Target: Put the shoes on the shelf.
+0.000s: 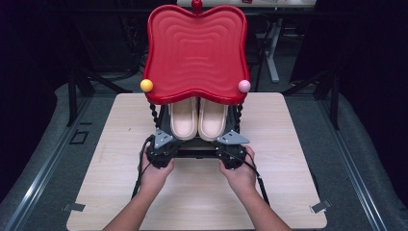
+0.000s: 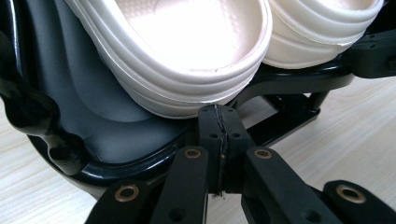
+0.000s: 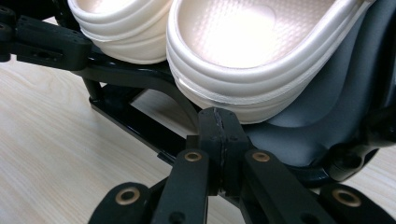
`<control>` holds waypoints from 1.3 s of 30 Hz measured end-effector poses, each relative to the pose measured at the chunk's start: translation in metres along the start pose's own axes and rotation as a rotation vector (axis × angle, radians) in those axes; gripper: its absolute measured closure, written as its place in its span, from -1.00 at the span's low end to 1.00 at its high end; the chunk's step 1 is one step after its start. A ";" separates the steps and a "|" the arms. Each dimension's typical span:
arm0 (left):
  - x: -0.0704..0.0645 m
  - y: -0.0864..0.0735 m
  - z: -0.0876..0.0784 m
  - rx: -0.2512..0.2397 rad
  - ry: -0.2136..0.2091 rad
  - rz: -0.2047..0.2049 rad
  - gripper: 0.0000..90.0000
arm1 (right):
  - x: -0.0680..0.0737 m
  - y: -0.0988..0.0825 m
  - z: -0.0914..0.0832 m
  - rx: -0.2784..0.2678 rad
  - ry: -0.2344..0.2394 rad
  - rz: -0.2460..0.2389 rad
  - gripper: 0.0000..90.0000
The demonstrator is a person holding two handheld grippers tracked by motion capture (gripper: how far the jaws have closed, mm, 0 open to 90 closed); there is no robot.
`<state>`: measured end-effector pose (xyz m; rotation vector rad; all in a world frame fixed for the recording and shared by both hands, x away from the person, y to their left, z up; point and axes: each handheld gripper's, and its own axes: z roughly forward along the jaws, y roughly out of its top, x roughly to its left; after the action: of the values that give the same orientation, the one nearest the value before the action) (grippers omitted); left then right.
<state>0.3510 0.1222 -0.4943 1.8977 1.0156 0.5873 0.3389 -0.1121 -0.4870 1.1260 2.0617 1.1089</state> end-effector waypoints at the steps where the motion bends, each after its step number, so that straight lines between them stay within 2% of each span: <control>1: 0.001 0.000 0.001 -0.002 0.000 -0.006 0.99 | 0.000 0.000 0.001 0.001 -0.005 -0.002 1.00; 6: 0.000 -0.001 0.001 -0.003 -0.013 -0.005 0.92 | -0.001 -0.001 0.004 0.015 0.003 0.005 0.97; 8: 0.001 -0.002 -0.001 -0.015 -0.012 0.006 0.87 | -0.001 -0.003 0.003 0.006 0.002 0.006 0.91; 10: 0.002 -0.002 -0.008 -0.030 -0.012 -0.001 0.85 | -0.002 -0.003 0.000 -0.009 -0.004 0.005 0.86; 13: 0.004 0.001 -0.017 -0.064 -0.004 -0.008 0.76 | -0.006 -0.002 -0.010 -0.044 0.001 0.036 0.68; 18: 0.006 0.010 -0.026 -0.099 0.010 -0.009 0.47 | -0.014 0.007 -0.020 -0.105 -0.001 0.116 0.40; 21: 0.007 0.015 -0.024 -0.111 0.014 -0.021 0.28 | -0.014 0.014 -0.020 -0.124 -0.009 0.135 0.28; 25: 0.009 0.019 -0.017 -0.127 0.018 -0.048 0.10 | -0.013 0.019 -0.013 -0.122 -0.020 0.150 0.17; 28: 0.011 0.019 -0.010 -0.121 0.026 -0.071 0.05 | -0.013 0.020 -0.008 -0.124 -0.039 0.163 0.11; 32: 0.015 0.020 -0.007 -0.122 0.007 -0.105 0.02 | -0.016 0.020 -0.004 -0.133 -0.047 0.190 0.08; 34: 0.015 0.020 -0.007 -0.117 0.003 -0.106 0.02 | -0.017 0.020 -0.004 -0.142 -0.044 0.212 0.08; 36: 0.016 0.020 -0.009 -0.142 0.009 -0.107 0.01 | -0.017 0.020 -0.002 -0.129 -0.063 0.206 0.06; 37: 0.015 0.020 -0.009 -0.149 0.009 -0.109 0.01 | -0.018 0.020 -0.002 -0.130 -0.056 0.218 0.06; 39: 0.016 0.021 -0.008 -0.133 0.012 -0.109 0.01 | -0.019 0.019 -0.001 -0.129 -0.050 0.221 0.06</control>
<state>0.3626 0.1330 -0.4720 1.7135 1.0546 0.5889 0.3555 -0.1226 -0.4685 1.3260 1.8317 1.2849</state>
